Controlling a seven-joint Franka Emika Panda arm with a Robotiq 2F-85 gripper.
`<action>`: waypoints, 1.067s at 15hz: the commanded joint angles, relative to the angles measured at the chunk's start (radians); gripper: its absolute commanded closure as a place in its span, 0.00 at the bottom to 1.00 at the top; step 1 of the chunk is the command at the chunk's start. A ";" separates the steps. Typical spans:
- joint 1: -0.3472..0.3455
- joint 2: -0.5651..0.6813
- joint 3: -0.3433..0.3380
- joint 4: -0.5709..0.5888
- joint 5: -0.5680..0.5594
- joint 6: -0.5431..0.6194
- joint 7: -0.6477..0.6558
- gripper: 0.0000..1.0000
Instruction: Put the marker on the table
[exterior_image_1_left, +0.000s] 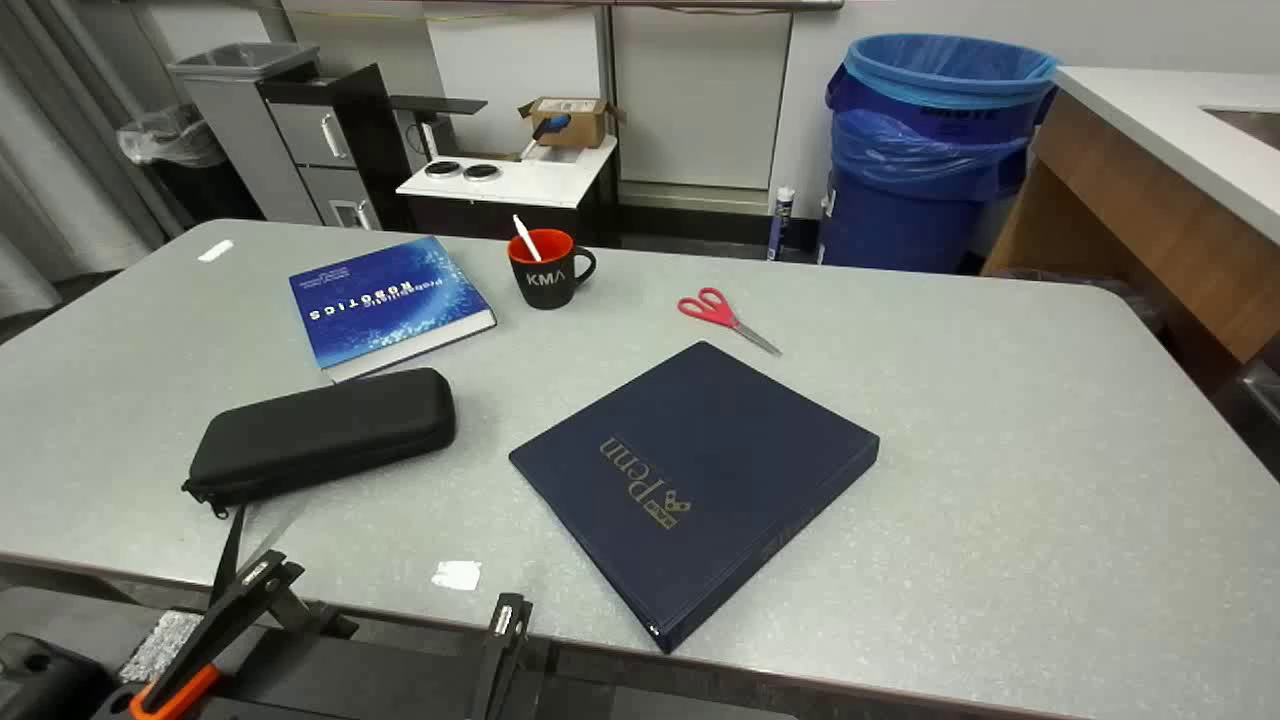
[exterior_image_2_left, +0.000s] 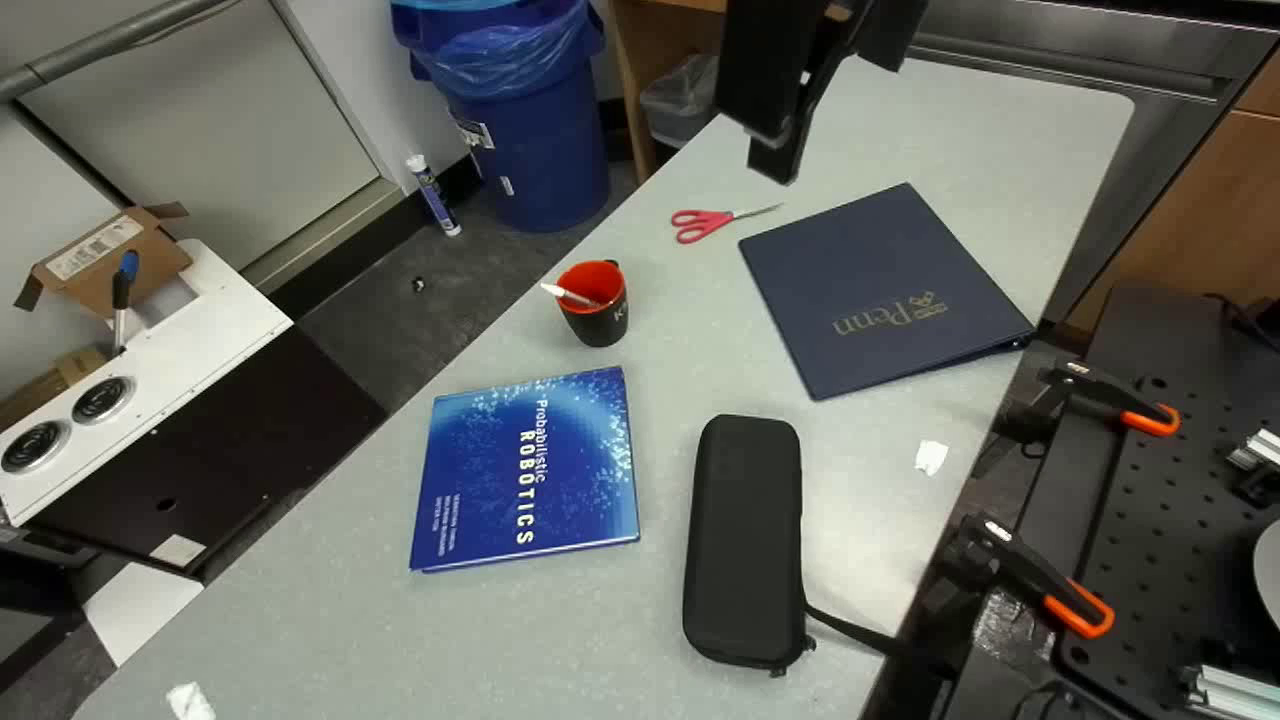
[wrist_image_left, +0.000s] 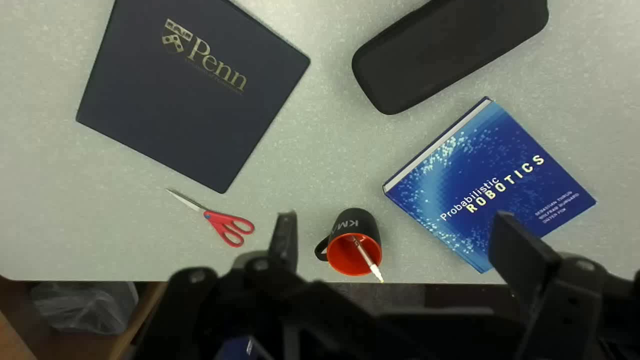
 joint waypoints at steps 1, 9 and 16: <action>0.015 0.003 -0.014 0.002 -0.010 -0.003 0.007 0.00; -0.037 0.176 -0.070 0.136 -0.042 0.025 -0.048 0.00; -0.061 0.560 -0.153 0.433 -0.092 0.138 -0.021 0.00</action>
